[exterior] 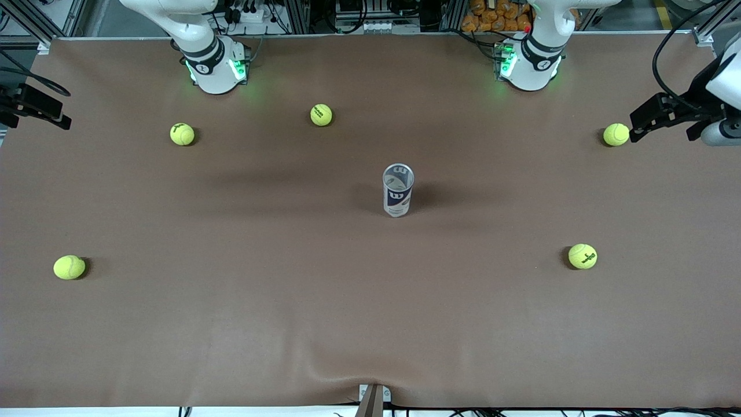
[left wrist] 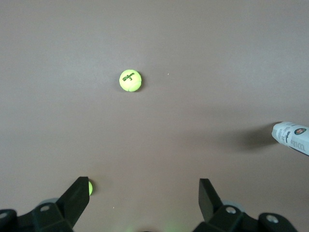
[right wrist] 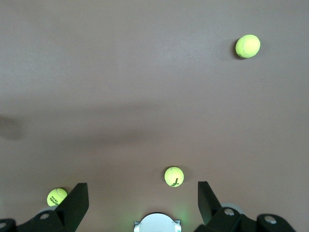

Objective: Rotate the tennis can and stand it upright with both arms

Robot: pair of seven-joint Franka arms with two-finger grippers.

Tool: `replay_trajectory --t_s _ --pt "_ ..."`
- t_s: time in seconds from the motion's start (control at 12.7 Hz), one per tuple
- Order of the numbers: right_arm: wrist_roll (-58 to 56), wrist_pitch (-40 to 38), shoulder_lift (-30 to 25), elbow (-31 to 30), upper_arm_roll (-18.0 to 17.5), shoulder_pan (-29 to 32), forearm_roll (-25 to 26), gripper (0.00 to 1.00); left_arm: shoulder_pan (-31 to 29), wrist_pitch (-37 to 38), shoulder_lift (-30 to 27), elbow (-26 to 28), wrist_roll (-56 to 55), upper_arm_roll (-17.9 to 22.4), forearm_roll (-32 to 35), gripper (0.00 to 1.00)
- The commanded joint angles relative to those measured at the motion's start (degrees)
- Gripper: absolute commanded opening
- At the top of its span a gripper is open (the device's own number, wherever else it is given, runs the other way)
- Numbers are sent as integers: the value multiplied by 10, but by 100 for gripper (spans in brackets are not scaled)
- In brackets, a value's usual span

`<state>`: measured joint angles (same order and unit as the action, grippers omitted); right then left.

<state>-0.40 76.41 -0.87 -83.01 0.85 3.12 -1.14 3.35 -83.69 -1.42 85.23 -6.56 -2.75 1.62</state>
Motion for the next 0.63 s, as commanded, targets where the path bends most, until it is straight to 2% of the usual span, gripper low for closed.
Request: replay_trajectory --t_s 0.0,0.55 --pt "5 -3 4 14 2 -2 -5 100 15 0 -44 47 6 20 -9 100" --pt "6 -3 3 14 0 -3 -7 100 10 7 -55 43 4 20 -4 100"
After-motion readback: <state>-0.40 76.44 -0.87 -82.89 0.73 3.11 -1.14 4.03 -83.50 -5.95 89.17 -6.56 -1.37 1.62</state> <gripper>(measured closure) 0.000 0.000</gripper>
